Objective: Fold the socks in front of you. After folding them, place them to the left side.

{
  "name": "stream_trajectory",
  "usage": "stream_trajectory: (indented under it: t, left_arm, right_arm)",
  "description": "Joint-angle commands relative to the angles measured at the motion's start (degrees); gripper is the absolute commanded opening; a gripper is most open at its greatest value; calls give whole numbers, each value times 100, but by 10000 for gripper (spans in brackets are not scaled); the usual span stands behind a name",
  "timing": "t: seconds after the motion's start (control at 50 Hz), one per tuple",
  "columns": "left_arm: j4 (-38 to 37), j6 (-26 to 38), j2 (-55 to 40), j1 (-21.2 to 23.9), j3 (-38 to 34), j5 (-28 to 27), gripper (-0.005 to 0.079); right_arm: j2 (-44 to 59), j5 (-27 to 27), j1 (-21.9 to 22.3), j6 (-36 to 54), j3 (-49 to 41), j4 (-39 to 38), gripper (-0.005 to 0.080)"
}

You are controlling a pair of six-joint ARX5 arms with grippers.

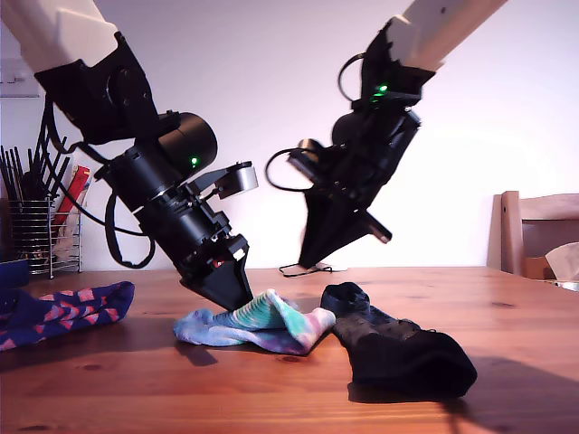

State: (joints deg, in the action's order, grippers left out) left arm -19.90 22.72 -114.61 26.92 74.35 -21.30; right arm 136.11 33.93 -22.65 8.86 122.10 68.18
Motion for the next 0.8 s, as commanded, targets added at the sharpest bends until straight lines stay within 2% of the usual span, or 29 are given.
stream_trajectory:
  t: [0.0,0.12,0.36,0.64,0.78]
  left_arm:
    - [-116,-74,-98,-2,168,-4,-19]
    - [-286,-76,-79,-4,308,-2,-19]
    - [-490,-129,-79,-2,319,0,-19]
    - [-597,-57,-81,-79,317,81,-19]
    - [-675,-22,-90,-92,313,79,-19]
  right_arm:
    - [-90,-7,46,-146,-111,-9,87]
    - [-87,-24,52,-321,-273,-87,163]
    - [-57,-39,48,-632,-710,-514,195]
    - [-13,22,-105,-909,-739,-1034,197]
    - [120,13,-162,-962,-739,-1134,254]
